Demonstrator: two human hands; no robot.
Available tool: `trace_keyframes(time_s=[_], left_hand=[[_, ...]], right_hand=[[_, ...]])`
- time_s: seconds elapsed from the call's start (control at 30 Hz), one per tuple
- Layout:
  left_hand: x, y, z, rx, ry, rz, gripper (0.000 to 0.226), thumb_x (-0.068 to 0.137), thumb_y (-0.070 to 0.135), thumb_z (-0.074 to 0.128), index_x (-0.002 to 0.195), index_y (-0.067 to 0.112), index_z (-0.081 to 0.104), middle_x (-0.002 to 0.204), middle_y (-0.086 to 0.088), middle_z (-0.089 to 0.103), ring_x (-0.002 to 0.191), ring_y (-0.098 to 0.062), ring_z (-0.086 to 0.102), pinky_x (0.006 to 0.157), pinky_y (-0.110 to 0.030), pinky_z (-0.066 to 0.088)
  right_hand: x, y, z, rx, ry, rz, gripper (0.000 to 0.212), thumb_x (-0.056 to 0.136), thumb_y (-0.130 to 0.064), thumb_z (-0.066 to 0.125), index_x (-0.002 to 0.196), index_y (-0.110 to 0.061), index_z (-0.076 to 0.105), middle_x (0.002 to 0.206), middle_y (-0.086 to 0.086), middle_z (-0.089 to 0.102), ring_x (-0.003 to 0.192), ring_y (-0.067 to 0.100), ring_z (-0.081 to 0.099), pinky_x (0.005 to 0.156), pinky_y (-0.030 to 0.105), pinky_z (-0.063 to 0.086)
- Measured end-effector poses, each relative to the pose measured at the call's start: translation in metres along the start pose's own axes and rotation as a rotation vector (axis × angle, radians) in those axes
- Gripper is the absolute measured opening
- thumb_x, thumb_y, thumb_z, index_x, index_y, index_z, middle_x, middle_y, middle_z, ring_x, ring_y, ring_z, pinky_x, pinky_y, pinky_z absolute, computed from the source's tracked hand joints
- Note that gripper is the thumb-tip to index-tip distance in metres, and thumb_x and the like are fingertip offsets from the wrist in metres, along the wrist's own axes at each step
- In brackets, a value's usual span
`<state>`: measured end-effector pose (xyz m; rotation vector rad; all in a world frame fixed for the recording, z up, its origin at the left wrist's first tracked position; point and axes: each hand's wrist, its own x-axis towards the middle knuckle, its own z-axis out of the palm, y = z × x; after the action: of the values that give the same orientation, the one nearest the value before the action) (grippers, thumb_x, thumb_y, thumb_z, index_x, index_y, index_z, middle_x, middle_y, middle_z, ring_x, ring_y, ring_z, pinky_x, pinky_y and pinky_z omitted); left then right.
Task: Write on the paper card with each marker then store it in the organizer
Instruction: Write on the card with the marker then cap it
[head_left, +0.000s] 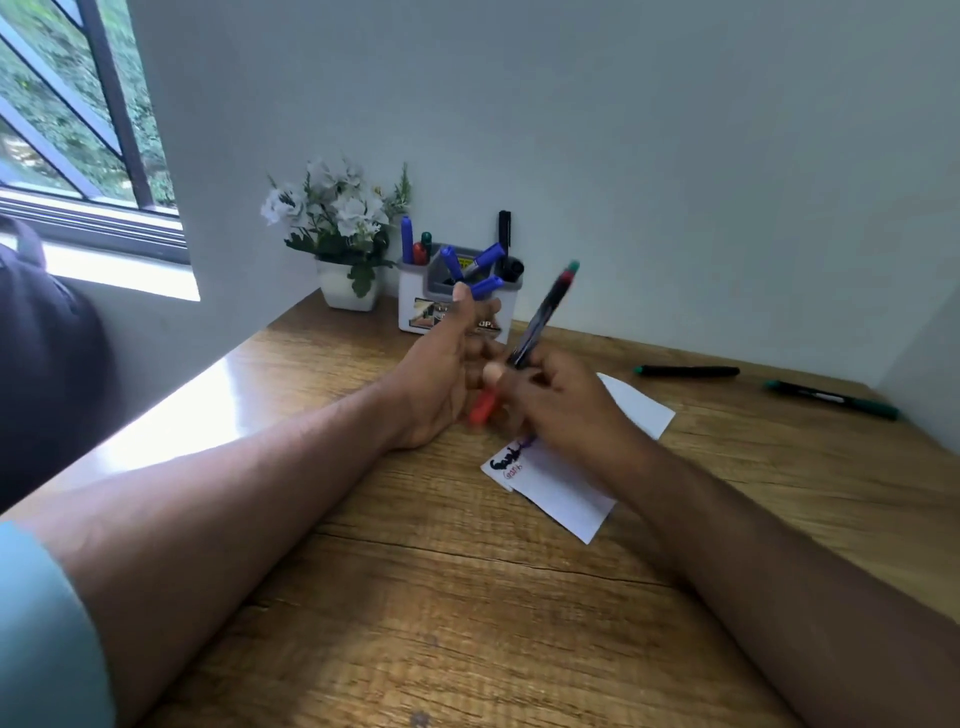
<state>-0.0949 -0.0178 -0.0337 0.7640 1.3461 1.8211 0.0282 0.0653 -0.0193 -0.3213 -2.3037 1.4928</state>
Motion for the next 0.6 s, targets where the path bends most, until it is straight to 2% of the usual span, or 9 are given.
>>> trace_keyframes(time_s=[0.03, 0.07, 0.13, 0.2, 0.27, 0.33, 0.43, 0.53, 0.6], left_hand=[[0.001, 0.001, -0.001, -0.009, 0.071, 0.031, 0.059, 0.096, 0.061, 0.022, 0.13, 0.021, 0.05, 0.104, -0.017, 0.062, 0.086, -0.032, 0.06, 0.072, -0.044, 0.053], [0.003, 0.003, -0.002, -0.014, 0.148, 0.058, 0.053, 0.099, 0.056, 0.023, 0.121, 0.021, 0.056, 0.094, -0.014, 0.062, 0.082, -0.03, 0.06, 0.073, -0.043, 0.052], [0.004, 0.004, -0.002, -0.029, 0.26, 0.081, 0.042, 0.103, 0.044, 0.027, 0.111, 0.019, 0.06, 0.081, -0.009, 0.06, 0.072, -0.024, 0.057, 0.065, -0.037, 0.049], [0.004, 0.005, -0.002, -0.005, 0.289, 0.08, 0.033, 0.103, 0.033, 0.034, 0.113, 0.015, 0.06, 0.079, -0.008, 0.058, 0.068, -0.021, 0.055, 0.06, -0.033, 0.047], [0.005, 0.003, 0.0, 0.042, 0.275, 0.08, 0.028, 0.101, 0.026, 0.043, 0.115, 0.01, 0.061, 0.077, -0.008, 0.058, 0.066, -0.02, 0.054, 0.057, -0.032, 0.047], [0.006, 0.001, 0.0, 0.081, 0.26, 0.084, 0.024, 0.1, 0.021, 0.048, 0.112, 0.008, 0.063, 0.077, -0.009, 0.058, 0.066, -0.02, 0.054, 0.055, -0.032, 0.046], [0.009, -0.001, -0.001, 0.145, 0.245, 0.081, 0.02, 0.098, 0.018, 0.052, 0.108, 0.008, 0.065, 0.079, -0.01, 0.058, 0.068, -0.021, 0.054, 0.056, -0.032, 0.047], [0.011, -0.003, -0.002, 0.182, 0.234, 0.08, 0.019, 0.096, 0.017, 0.055, 0.108, 0.005, 0.065, 0.08, -0.01, 0.058, 0.069, -0.02, 0.053, 0.055, -0.03, 0.047], [0.011, -0.003, 0.0, 0.202, 0.231, 0.081, 0.019, 0.096, 0.014, 0.054, 0.108, 0.003, 0.065, 0.081, -0.01, 0.058, 0.069, -0.02, 0.052, 0.055, -0.029, 0.046]], right_hand=[[0.004, -0.006, -0.006, 0.016, 0.042, 0.029, 0.007, 0.097, -0.03, 0.053, 0.096, -0.029, 0.061, 0.09, -0.002, 0.072, 0.081, 0.013, 0.069, 0.07, 0.032, 0.055], [0.012, -0.011, -0.014, -0.003, 0.083, 0.049, 0.008, 0.098, -0.032, 0.049, 0.097, -0.03, 0.057, 0.092, -0.002, 0.072, 0.082, 0.015, 0.069, 0.072, 0.037, 0.056], [0.028, -0.024, -0.029, -0.177, 0.159, 0.022, 0.008, 0.099, -0.032, 0.047, 0.095, -0.027, 0.052, 0.088, 0.004, 0.07, 0.072, 0.021, 0.067, 0.068, 0.042, 0.056], [0.054, -0.036, -0.043, -0.598, 0.244, -0.08, 0.014, 0.096, -0.034, 0.052, 0.099, -0.021, 0.056, 0.09, 0.009, 0.067, 0.075, 0.027, 0.065, 0.066, 0.04, 0.055], [0.081, -0.049, -0.047, -1.003, 0.3, -0.126, 0.021, 0.093, -0.032, 0.057, 0.104, -0.015, 0.062, 0.102, 0.012, 0.064, 0.09, 0.033, 0.062, 0.069, 0.033, 0.044], [0.1, -0.059, -0.043, -1.223, 0.306, -0.109, 0.024, 0.091, -0.021, 0.06, 0.111, -0.008, 0.062, 0.115, 0.018, 0.057, 0.102, 0.037, 0.058, 0.074, 0.033, 0.04], [0.108, -0.069, -0.035, -1.415, 0.334, -0.11, 0.029, 0.089, 0.0, 0.052, 0.118, 0.001, 0.056, 0.125, 0.021, 0.047, 0.113, 0.039, 0.048, 0.079, 0.039, 0.042], [0.112, -0.075, -0.03, -1.538, 0.36, -0.188, 0.03, 0.086, 0.005, 0.053, 0.116, 0.003, 0.056, 0.13, 0.022, 0.042, 0.116, 0.04, 0.043, 0.084, 0.042, 0.044], [0.12, -0.072, -0.026, -1.525, 0.286, -0.263, 0.037, 0.085, 0.007, 0.054, 0.121, 0.001, 0.055, 0.131, 0.022, 0.04, 0.118, 0.039, 0.042, 0.087, 0.042, 0.044]])
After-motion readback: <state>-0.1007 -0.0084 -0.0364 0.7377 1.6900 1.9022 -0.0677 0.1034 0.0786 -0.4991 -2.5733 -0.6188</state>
